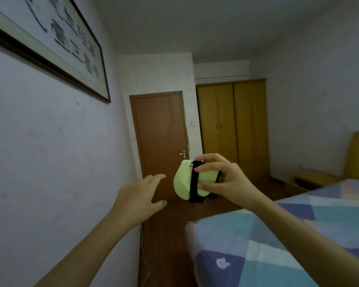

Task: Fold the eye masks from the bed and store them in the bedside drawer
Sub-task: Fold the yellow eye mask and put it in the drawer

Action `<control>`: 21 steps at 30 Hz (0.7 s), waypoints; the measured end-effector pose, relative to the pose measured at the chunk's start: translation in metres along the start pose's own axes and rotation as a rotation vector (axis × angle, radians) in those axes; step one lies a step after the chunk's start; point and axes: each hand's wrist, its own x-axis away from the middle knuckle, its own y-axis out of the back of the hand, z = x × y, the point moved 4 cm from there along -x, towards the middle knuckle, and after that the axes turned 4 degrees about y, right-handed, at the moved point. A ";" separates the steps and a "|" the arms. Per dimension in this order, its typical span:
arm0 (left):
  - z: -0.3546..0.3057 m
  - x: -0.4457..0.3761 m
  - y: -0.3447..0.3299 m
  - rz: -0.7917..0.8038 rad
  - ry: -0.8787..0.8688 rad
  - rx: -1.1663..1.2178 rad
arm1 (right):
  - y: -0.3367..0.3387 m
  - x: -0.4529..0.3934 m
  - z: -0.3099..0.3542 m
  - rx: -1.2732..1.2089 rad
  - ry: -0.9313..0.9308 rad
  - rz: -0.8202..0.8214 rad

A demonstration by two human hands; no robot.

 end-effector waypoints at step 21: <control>0.280 -0.395 -0.220 -0.011 0.087 -0.163 | -0.146 -0.392 -0.395 -0.055 0.081 0.108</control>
